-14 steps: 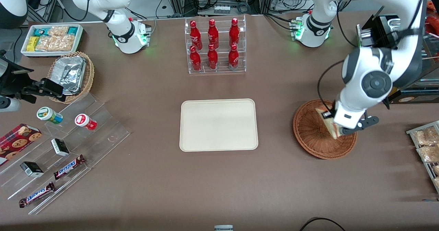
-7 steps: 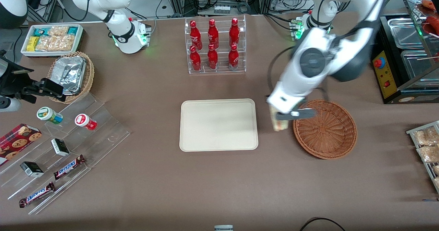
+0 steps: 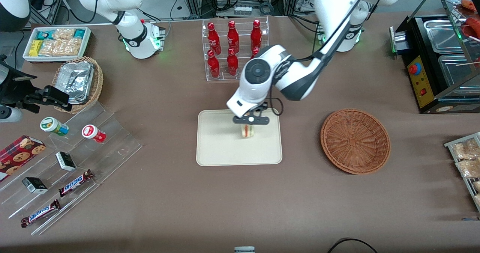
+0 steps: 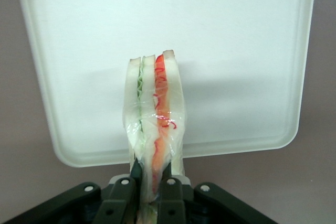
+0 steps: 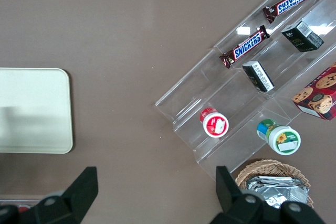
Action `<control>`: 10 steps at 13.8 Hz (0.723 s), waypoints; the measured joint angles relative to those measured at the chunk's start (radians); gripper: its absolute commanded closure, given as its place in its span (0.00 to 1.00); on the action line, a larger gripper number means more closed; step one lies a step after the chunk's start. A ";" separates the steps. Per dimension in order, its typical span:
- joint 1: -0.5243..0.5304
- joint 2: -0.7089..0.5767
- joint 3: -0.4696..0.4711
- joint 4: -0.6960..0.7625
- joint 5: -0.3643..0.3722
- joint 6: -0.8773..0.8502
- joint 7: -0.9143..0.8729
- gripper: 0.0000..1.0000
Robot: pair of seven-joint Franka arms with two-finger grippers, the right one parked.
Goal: Place sandwich from basket to tray
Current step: 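Lift the sandwich and carry it over the white tray, then lower the sandwich onto the tray and open the left gripper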
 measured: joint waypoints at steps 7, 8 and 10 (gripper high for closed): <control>-0.020 0.132 0.004 0.026 0.156 0.142 -0.140 1.00; -0.021 0.141 0.004 0.031 0.160 0.159 -0.149 0.88; -0.023 0.147 0.004 0.037 0.162 0.169 -0.154 0.10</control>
